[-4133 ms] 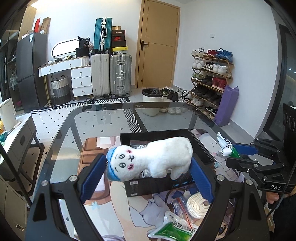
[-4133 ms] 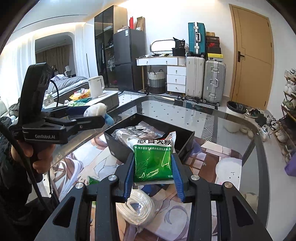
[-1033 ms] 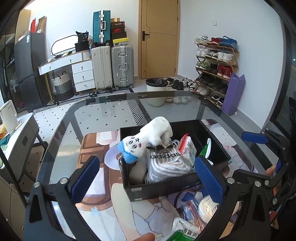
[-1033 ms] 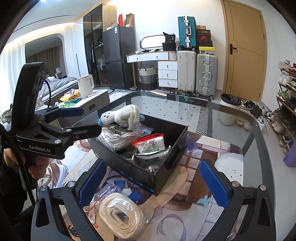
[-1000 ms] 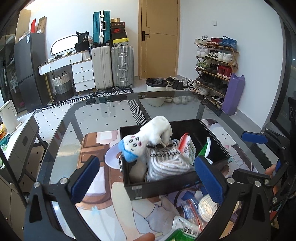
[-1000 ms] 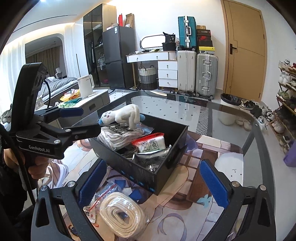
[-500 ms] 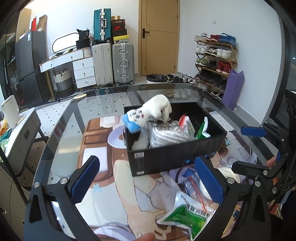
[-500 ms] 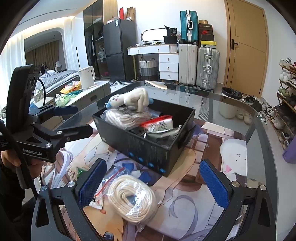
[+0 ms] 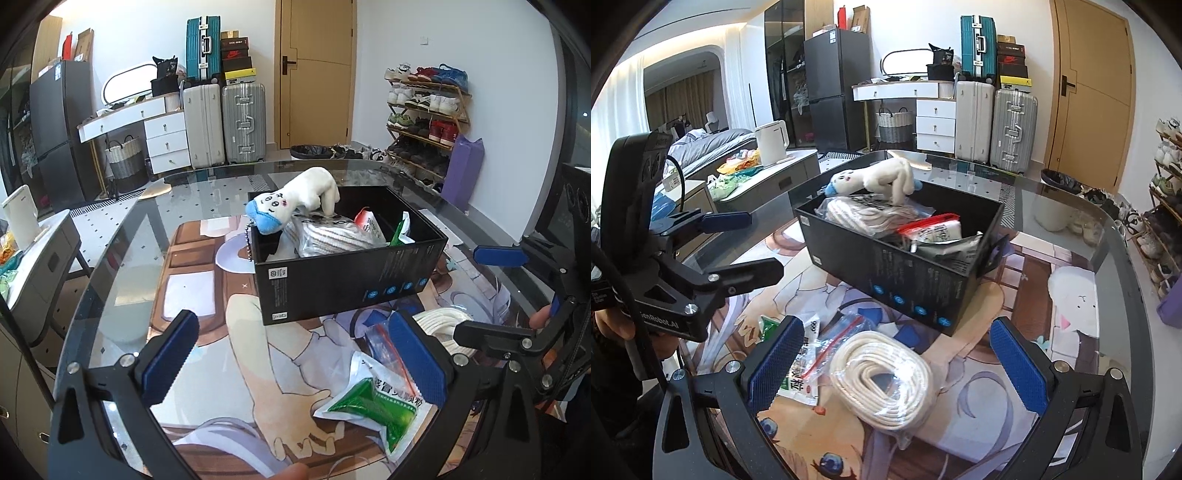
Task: Organize soft objects
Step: 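Move the left tool to the green sachet and the right to the bagged rope coil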
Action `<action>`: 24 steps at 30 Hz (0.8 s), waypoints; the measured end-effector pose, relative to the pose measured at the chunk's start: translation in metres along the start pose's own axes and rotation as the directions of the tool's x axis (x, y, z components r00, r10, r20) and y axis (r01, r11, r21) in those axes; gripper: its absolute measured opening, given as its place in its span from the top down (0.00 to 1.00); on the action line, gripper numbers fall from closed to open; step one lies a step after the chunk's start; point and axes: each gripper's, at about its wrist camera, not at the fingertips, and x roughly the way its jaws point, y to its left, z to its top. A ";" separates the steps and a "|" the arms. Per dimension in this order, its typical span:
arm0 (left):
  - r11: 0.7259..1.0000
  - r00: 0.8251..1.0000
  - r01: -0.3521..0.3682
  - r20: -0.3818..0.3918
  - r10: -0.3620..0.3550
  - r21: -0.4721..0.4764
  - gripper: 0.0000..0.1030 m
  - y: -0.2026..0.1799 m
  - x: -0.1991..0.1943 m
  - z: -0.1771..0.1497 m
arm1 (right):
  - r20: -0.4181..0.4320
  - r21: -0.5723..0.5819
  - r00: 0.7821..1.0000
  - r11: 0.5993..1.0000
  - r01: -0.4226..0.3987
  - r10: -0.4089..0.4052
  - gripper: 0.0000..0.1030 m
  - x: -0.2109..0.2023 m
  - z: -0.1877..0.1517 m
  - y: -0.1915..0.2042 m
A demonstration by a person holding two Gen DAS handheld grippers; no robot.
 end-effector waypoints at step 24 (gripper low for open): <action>0.988 0.989 0.120 -0.100 -0.110 0.100 0.00 -0.020 -0.004 -0.023 | -0.161 -0.126 0.986 0.989 -0.073 0.052 0.01 0.020 -0.027 0.010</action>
